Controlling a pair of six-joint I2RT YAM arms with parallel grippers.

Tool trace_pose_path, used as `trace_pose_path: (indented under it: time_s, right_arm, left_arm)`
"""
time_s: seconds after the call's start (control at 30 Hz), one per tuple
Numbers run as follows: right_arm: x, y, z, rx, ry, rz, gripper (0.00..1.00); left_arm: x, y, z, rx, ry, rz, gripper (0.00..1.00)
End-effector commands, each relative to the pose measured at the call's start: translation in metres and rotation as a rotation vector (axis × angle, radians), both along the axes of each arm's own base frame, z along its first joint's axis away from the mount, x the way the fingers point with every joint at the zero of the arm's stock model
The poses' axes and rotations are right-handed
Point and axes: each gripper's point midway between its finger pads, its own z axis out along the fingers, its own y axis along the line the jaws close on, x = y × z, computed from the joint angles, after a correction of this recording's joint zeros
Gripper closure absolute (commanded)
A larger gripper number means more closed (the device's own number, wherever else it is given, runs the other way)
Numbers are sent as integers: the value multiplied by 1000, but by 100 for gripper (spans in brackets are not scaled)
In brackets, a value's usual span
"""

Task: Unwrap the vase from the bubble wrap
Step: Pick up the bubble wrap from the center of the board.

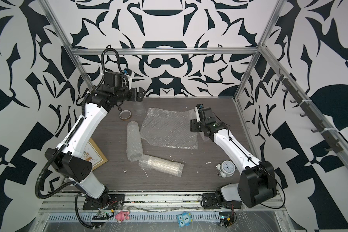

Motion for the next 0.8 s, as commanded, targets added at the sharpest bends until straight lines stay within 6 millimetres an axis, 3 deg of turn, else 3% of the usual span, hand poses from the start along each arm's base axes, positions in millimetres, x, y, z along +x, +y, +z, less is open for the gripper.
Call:
trace_pose_path:
  time_s: [0.0,0.17,0.43,0.6,0.77]
  right_arm:
    - [14,-3,17,22,-36,6,32]
    - [25,-13,18,14,-10,-8,32]
    - [43,-28,32,72,13,-29,31]
    - [58,-32,29,38,46,-12,29]
    - [80,-35,21,-2,73,27,22]
  left_arm:
    - [-28,-11,-11,9,28,-54,1]
    - [-65,-37,-33,-10,32,-161,1]
    - [-119,-82,-45,-69,43,-346,1]
    - [-142,-98,-56,-86,76,-439,1]
    - [-158,-114,-52,-152,69,-560,1]
